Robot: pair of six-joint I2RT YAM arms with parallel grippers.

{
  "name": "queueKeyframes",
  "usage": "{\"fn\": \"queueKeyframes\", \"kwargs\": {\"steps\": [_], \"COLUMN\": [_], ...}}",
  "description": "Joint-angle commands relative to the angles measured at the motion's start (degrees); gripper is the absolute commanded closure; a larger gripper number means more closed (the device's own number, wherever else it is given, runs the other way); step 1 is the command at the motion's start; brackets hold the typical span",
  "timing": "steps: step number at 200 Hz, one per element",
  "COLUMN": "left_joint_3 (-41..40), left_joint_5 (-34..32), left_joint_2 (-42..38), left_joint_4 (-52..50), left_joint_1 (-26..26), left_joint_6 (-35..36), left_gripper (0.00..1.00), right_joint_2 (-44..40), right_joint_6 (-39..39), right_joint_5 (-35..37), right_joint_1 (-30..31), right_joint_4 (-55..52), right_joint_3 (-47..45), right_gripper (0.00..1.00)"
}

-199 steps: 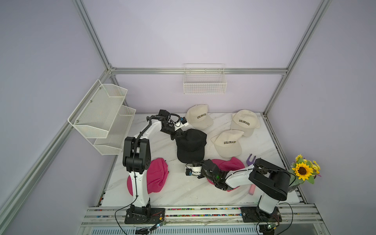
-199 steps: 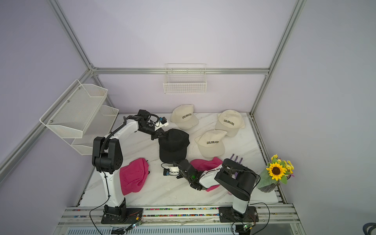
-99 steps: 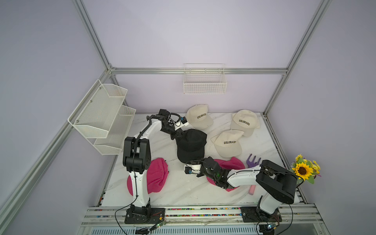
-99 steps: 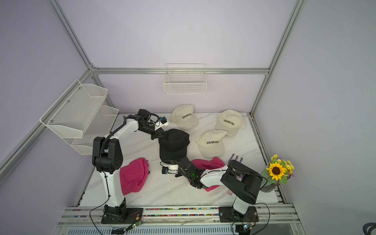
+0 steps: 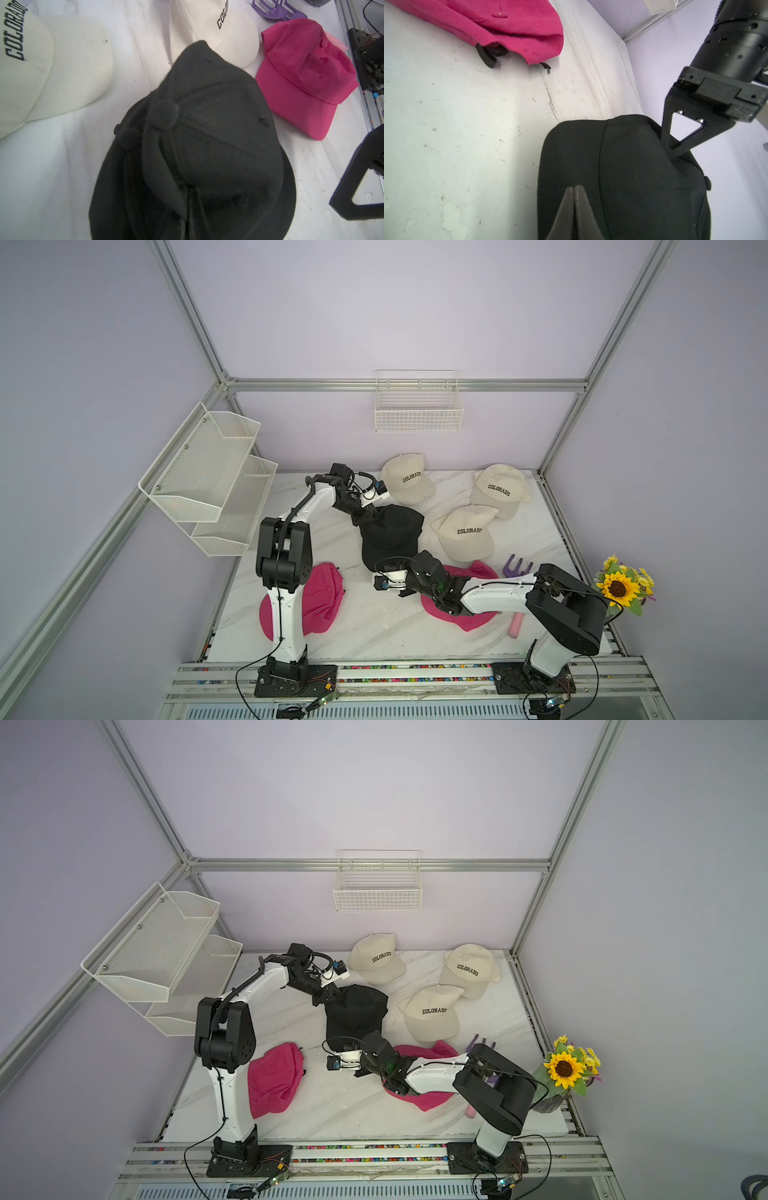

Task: Stack the baseball caps by color
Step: Place the baseball cap on the baseball cap.

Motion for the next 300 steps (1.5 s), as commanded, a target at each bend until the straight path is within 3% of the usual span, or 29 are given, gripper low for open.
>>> {"fn": "queueKeyframes", "kwargs": {"steps": [1, 36, 72, 86, 110, 149, 209, 225, 242, 251, 269, 300], "left_joint_3": [2.1, 2.8, 2.7, 2.8, 3.1, 4.3, 5.7, 5.5, 4.0, 1.9, -3.1, -8.2], "left_joint_5": [-4.3, -4.3, -2.8, -2.8, -2.5, -2.4, -5.1, -7.1, -14.5, -17.8, -21.3, -28.3], "left_joint_2": [1.6, 2.8, 2.5, 2.6, 2.4, 1.6, 2.0, 2.0, 0.1, -2.0, -7.2, -13.7], "left_joint_4": [0.4, 0.4, 0.2, 0.3, 0.2, 0.2, 1.2, 2.6, 10.3, 15.1, 23.8, 33.0], "left_joint_1": [-0.2, -0.2, -0.2, -0.2, -0.2, -0.5, -1.3, -1.3, -1.3, -1.2, -1.2, -1.2], "left_joint_6": [-1.1, -1.3, -0.8, -0.8, -0.9, -1.3, -3.7, -5.5, -14.8, -18.6, -24.8, -38.6], "left_gripper": [0.95, 0.95, 0.95, 0.95, 0.95, 0.94, 0.87, 0.73, 0.29, 0.14, 0.0, 0.0], "right_joint_2": [1.8, 4.3, 9.5, 9.5, 6.9, 3.3, 7.0, 9.3, 11.8, 12.6, 14.0, 14.1], "right_joint_6": [-0.3, -5.0, -4.0, -1.6, 1.5, 2.6, 2.9, 3.0, 2.9, 2.6, 1.8, -3.2], "right_joint_5": [-0.2, 2.9, 9.2, 9.4, 7.7, 4.3, -2.5, -3.6, -4.5, -4.9, -5.7, -6.3], "right_joint_1": [-0.5, -0.5, -0.5, -0.5, -0.4, -0.5, -0.5, -0.5, -0.4, -0.5, -0.4, -0.5], "right_joint_4": [-2.5, 2.9, 7.0, 7.9, 7.3, 1.7, -9.4, -12.6, -15.6, -15.9, -16.8, -20.1], "right_joint_3": [-0.2, -3.0, -0.4, 0.5, 0.5, 0.7, 6.5, 7.2, 8.4, 8.8, 10.2, 11.8], "right_gripper": [0.57, 0.45, 0.44, 0.5, 0.74, 1.0, 1.0, 1.0, 1.0, 1.0, 1.0, 1.0]}}
